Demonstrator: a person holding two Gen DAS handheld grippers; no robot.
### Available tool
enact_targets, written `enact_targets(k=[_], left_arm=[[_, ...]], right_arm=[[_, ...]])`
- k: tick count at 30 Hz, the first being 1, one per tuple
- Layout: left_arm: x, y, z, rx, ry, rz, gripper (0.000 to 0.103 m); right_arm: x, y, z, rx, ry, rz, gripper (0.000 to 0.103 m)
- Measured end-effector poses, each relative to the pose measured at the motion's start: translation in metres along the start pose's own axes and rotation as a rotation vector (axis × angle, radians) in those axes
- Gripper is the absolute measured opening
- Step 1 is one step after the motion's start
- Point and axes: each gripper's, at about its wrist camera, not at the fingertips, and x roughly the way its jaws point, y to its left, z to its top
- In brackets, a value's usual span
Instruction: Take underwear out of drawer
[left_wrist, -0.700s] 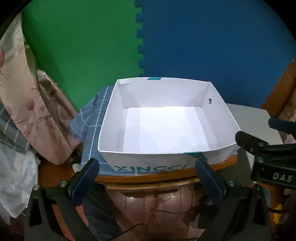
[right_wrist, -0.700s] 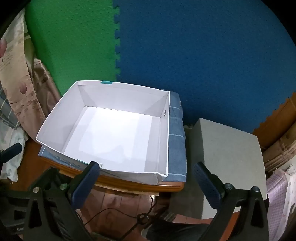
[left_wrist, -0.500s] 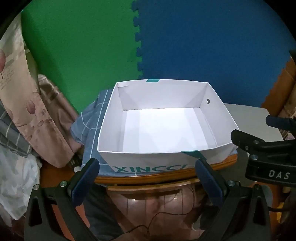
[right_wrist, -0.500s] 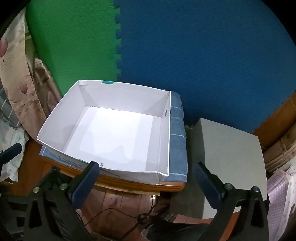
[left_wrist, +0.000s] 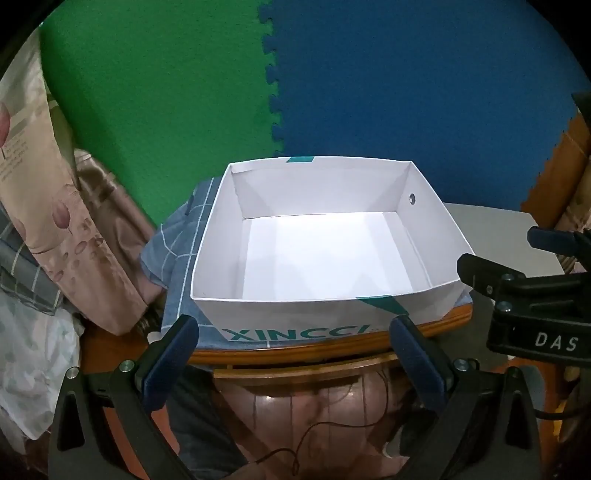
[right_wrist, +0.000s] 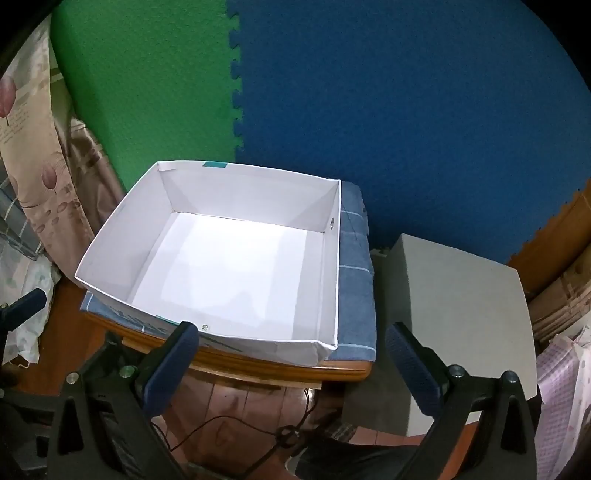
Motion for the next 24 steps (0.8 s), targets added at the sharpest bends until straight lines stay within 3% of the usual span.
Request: enact_targets(k=[24], left_arm=[[0.0064, -0.0033, -0.0040, 0.003, 0.011, -0.009, 0.103]], right_arm=[[0.0016, 0.0008, -0.0072, 0.006, -0.004, 0.012, 0.103]])
